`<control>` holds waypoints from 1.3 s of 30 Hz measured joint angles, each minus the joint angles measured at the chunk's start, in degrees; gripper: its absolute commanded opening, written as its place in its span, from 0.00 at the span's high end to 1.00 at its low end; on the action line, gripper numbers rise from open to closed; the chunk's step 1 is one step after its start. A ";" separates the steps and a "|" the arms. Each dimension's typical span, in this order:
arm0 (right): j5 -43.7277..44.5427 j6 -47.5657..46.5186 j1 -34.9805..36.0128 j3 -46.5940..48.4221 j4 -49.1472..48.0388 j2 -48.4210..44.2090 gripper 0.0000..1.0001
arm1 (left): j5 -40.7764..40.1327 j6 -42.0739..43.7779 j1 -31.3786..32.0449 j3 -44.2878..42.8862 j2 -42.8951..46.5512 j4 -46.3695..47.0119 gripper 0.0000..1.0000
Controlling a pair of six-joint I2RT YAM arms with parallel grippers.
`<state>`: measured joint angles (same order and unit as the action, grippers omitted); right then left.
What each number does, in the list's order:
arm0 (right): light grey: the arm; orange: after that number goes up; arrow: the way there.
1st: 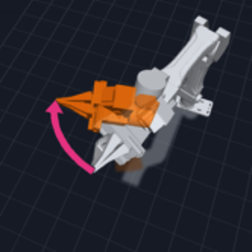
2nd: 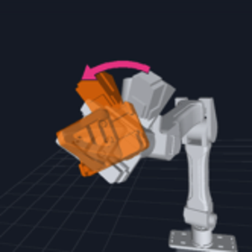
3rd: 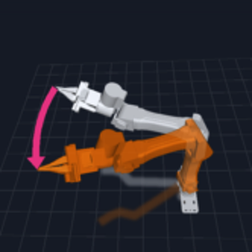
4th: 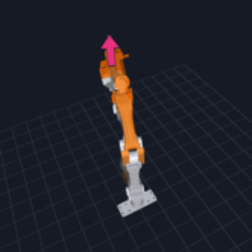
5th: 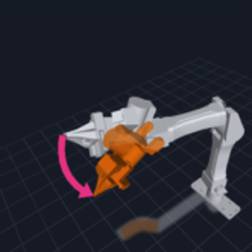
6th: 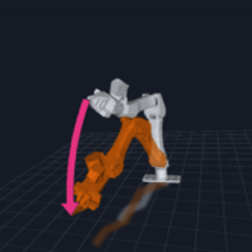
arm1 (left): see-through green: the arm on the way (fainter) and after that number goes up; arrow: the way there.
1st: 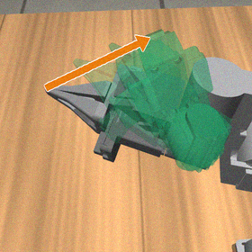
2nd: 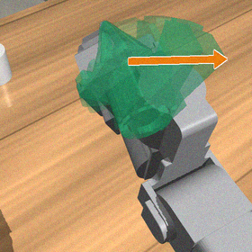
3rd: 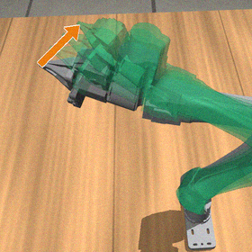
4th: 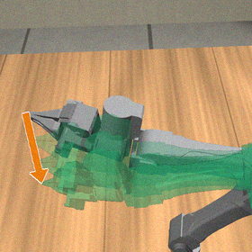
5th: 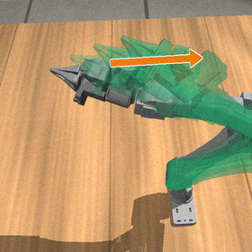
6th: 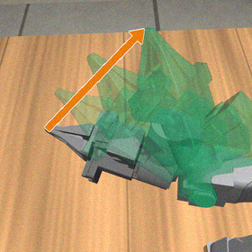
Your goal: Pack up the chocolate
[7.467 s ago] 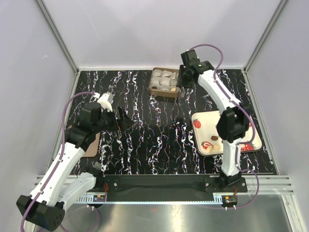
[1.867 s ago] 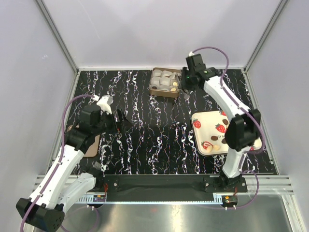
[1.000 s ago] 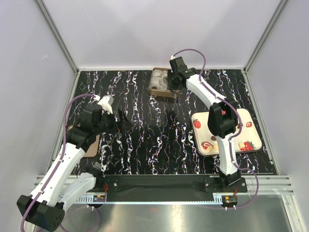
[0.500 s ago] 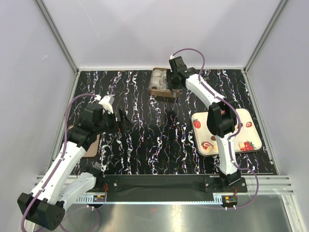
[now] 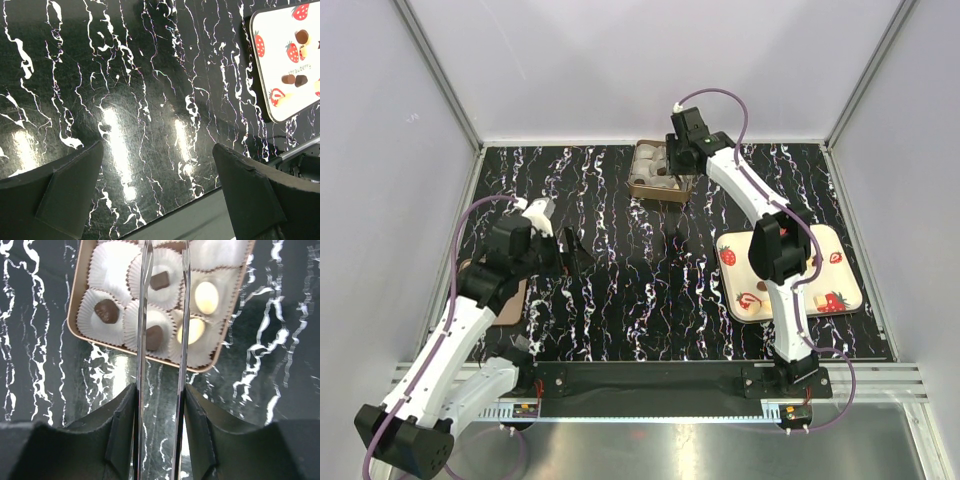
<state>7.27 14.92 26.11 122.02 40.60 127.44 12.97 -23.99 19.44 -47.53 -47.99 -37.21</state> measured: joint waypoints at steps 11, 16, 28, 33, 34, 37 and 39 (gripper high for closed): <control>7.08 3.93 -0.02 -18.21 8.28 -22.12 0.53 | -0.02 -0.02 0.00 -0.76 2.99 -0.59 0.01; 8.76 8.98 -0.68 -35.04 11.47 -41.38 0.52 | 0.04 -0.04 0.00 -0.76 3.39 -0.57 0.01; 7.61 20.57 -5.84 -59.93 20.65 -63.60 0.49 | 0.37 -0.13 0.00 -0.63 3.26 -0.13 0.01; 6.56 24.68 -5.88 -64.24 22.88 -67.28 0.48 | 0.63 -0.52 0.00 -0.61 3.26 0.70 0.01; 6.56 25.29 -5.88 -64.81 23.12 -67.56 0.47 | 0.74 -0.52 0.00 -0.61 3.26 0.85 0.01; 6.19 26.86 -5.88 -66.71 23.30 -68.19 0.47 | 0.79 -0.55 0.00 -0.61 3.26 0.90 0.01; 5.49 27.67 -5.88 -67.67 23.54 -68.48 0.47 | 0.79 -0.55 0.00 -0.61 3.26 0.87 0.01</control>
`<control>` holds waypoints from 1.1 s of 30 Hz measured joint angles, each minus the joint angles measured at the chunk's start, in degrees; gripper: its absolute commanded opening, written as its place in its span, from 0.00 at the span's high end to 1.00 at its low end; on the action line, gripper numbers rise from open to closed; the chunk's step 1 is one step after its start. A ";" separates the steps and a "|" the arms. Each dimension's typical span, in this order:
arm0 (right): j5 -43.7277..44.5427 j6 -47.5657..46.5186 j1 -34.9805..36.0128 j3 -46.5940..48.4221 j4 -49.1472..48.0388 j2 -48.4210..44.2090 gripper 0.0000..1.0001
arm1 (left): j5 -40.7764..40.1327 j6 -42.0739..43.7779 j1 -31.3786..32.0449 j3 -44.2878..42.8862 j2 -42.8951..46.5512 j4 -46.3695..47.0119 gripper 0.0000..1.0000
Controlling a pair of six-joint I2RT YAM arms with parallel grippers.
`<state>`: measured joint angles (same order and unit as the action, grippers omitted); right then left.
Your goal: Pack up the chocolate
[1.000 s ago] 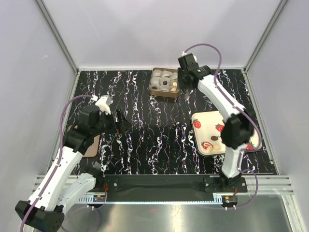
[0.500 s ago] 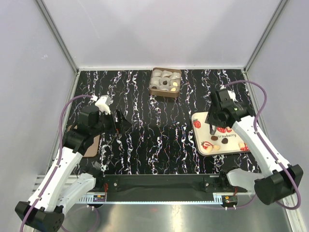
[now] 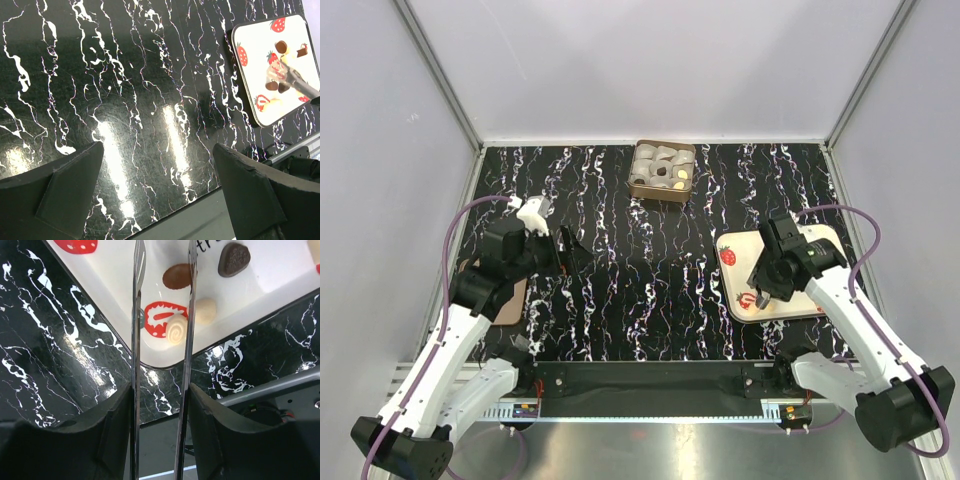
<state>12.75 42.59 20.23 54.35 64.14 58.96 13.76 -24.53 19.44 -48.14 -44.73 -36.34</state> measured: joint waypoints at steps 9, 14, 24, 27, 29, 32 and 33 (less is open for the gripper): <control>-0.52 2.58 0.00 -2.16 0.72 -2.05 0.47 | 0.02 -0.09 0.00 0.96 0.04 -0.13 0.01; -1.22 3.17 0.00 -2.47 1.44 -2.27 0.46 | 0.11 -0.17 0.00 0.96 0.13 0.02 0.01; -3.39 2.84 0.00 -2.78 2.29 -4.15 0.51 | 0.28 -0.70 0.00 1.33 0.50 0.04 0.01; -3.89 2.60 0.00 -3.15 2.29 -4.50 0.52 | 0.48 -0.87 0.00 1.49 0.48 0.04 0.01; -4.13 2.47 0.00 -3.37 2.21 -4.70 0.52 | 0.57 -0.96 0.00 1.49 0.50 0.07 0.01; -4.61 2.40 0.00 -3.50 2.12 -4.79 0.53 | 0.63 -1.03 0.00 1.49 0.50 0.07 0.01; -4.76 2.40 0.00 -3.50 2.12 -4.76 0.54 | 0.63 -1.05 0.00 1.49 0.50 0.07 0.01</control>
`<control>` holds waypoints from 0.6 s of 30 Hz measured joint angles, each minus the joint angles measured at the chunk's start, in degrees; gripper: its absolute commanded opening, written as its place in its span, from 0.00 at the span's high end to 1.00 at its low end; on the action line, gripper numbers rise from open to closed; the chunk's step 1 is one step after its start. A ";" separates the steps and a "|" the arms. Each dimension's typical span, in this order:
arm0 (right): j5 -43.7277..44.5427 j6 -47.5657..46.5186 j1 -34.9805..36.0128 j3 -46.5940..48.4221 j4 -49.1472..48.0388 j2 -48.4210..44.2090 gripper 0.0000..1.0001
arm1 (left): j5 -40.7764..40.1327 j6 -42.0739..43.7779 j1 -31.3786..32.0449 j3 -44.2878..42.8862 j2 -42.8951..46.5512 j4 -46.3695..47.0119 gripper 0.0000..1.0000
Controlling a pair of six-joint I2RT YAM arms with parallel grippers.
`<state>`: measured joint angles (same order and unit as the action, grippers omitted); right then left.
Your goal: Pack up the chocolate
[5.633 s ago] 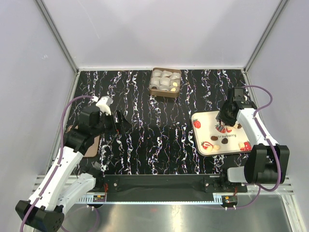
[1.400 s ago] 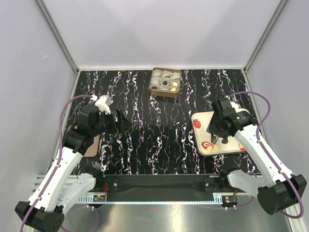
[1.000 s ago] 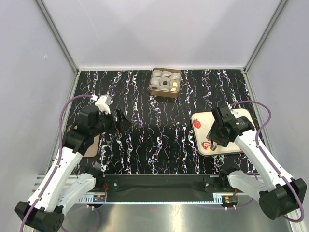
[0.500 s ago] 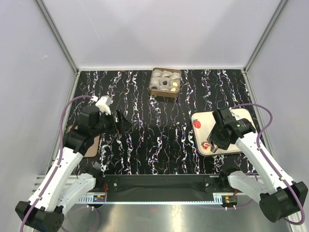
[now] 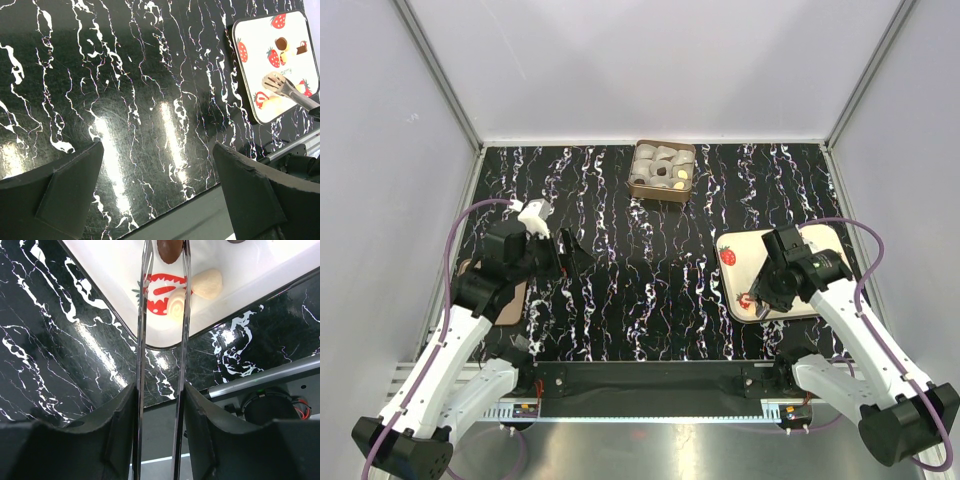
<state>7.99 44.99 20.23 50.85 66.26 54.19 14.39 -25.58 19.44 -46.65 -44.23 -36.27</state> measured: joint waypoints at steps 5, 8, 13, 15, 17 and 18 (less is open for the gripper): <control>-0.09 -0.17 0.00 0.00 -0.33 0.26 0.54 | 0.04 0.00 0.00 0.11 0.00 0.02 0.01; -0.04 -0.17 0.00 0.00 -0.42 0.48 0.55 | 0.02 -0.02 0.00 0.26 -0.02 0.04 0.01; 0.00 -0.17 0.00 0.00 -0.59 1.11 0.58 | 0.09 -0.22 0.00 0.31 -0.02 0.13 0.01; 0.00 -0.15 0.00 0.00 -0.70 1.18 0.59 | 0.26 -0.22 0.00 0.31 -0.02 0.28 0.01; 0.02 -0.22 0.00 0.00 -0.81 1.25 0.64 | 0.35 -0.24 0.00 0.31 -0.02 0.42 0.01; 0.02 -0.22 0.00 0.00 -0.92 1.27 0.65 | 0.37 -0.24 0.00 0.31 -0.02 0.42 0.01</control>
<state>8.01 44.77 20.23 50.85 65.34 55.46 14.76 -25.82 19.44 -46.35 -44.25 -35.86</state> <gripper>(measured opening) 0.395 0.988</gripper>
